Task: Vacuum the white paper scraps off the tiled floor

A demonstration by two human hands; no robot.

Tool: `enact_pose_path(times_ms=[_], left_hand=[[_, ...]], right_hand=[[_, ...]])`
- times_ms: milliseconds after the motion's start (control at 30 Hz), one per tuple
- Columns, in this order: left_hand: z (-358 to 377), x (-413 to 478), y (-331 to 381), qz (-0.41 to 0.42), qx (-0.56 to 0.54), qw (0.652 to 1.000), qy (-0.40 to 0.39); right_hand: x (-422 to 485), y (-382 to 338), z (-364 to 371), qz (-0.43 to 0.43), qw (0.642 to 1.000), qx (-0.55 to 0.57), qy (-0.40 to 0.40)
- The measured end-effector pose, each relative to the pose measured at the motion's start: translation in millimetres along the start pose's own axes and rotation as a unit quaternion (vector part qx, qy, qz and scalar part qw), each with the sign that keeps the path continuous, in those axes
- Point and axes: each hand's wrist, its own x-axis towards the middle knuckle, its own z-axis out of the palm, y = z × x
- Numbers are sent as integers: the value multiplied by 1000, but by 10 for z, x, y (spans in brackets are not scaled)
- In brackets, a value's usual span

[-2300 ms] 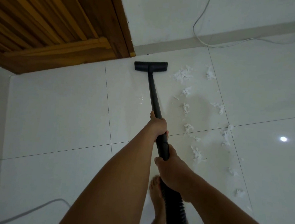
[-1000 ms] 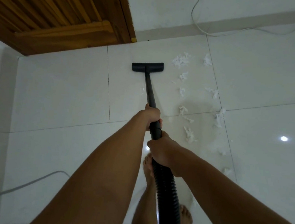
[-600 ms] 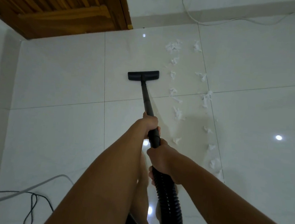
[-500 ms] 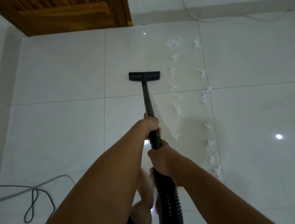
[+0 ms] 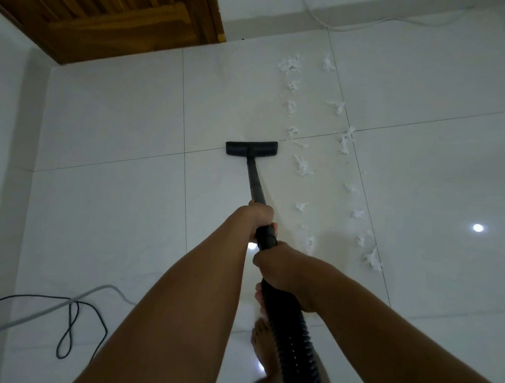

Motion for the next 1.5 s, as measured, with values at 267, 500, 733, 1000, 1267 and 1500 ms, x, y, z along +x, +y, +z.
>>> enact_pose_path(times_ms=[267, 500, 733, 1000, 1267, 1500], left_hand=[[125, -379, -635, -11, 46, 999, -1], [188, -414, -1137, 19, 24, 999, 32], [320, -577, -1557, 61, 22, 997, 40], [671, -762, -2175, 61, 17, 997, 43], [913, -642, -2679, 41, -31, 998, 35], [867, -540, -2928, 35, -30, 999, 26]], right_hand=[[-245, 668, 173, 22, 1000, 9, -16], [-154, 1149, 349, 7, 1000, 11, 11], [-165, 1551, 378, -51, 997, -46, 37], [-239, 2296, 322, -54, 998, -33, 27], [-279, 2843, 284, -33, 999, 0, 29], [-192, 3048, 448, -46, 998, -4, 37]])
